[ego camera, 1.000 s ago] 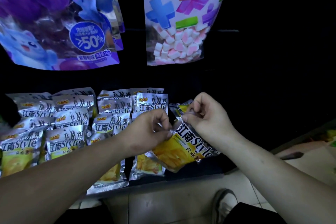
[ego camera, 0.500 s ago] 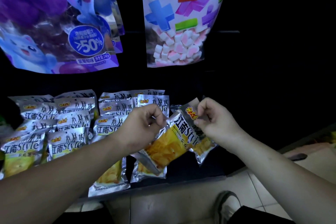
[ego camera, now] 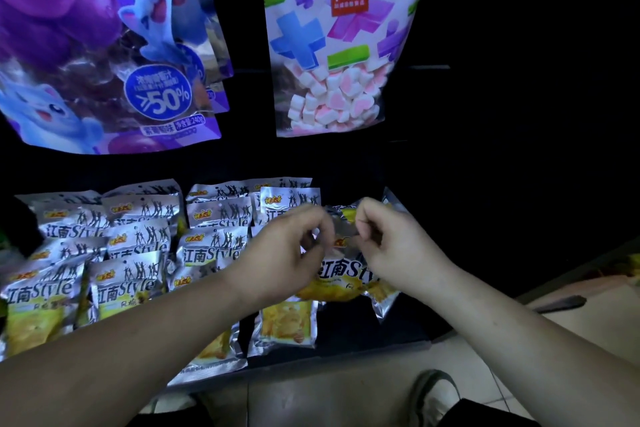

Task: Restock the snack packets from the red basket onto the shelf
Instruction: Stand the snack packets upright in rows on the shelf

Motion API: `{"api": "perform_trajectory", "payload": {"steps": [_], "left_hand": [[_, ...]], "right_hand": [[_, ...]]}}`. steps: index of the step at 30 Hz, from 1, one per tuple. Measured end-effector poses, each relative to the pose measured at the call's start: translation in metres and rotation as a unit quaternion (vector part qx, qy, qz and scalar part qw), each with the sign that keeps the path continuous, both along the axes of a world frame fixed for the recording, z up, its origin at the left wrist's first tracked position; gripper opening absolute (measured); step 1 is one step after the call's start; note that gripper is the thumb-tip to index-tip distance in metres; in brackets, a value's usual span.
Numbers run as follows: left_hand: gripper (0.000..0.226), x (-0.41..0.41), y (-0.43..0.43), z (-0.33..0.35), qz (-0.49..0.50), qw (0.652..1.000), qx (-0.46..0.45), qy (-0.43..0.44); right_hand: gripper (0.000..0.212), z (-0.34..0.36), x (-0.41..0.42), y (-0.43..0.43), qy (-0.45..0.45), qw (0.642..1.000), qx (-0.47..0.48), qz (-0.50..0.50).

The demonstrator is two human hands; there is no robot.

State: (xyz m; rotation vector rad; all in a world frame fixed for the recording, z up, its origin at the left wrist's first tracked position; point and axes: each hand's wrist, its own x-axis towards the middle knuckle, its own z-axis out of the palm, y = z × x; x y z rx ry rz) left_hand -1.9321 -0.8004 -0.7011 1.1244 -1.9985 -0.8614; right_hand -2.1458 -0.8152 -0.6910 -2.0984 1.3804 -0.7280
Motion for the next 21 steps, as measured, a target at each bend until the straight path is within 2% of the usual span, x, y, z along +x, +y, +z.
{"api": "perform_trajectory", "payload": {"steps": [4,7,10,13,16,18,21], "left_hand": [[0.034,-0.002,-0.004,-0.008,0.019,0.999,-0.037,-0.017],[0.035,-0.005,-0.007,-0.009,0.064,0.997,0.021,-0.027],[0.037,-0.008,-0.009,-0.017,0.070,0.994,0.068,-0.056],[0.043,-0.015,-0.009,-0.024,0.079,0.986,0.110,-0.102],[0.033,-0.025,-0.010,-0.029,0.099,0.975,0.156,-0.124],[0.023,-0.030,-0.012,-0.035,0.112,0.973,0.178,-0.100],[0.044,-0.030,-0.021,-0.051,0.144,0.965,0.216,-0.031]], "right_hand": [[0.034,-0.009,-0.009,-0.003,0.022,0.997,0.009,-0.067],[0.033,-0.011,-0.022,-0.005,0.046,0.992,0.024,-0.111],[0.026,-0.019,-0.037,-0.004,0.052,0.980,0.146,-0.122],[0.021,-0.036,-0.053,0.004,0.098,0.949,0.276,-0.114],[0.038,-0.041,-0.060,0.006,0.155,0.926,0.332,-0.092],[0.047,-0.044,-0.062,-0.007,0.174,0.924,0.330,-0.087],[0.046,-0.065,-0.062,-0.039,0.173,0.946,0.264,-0.078]]}}
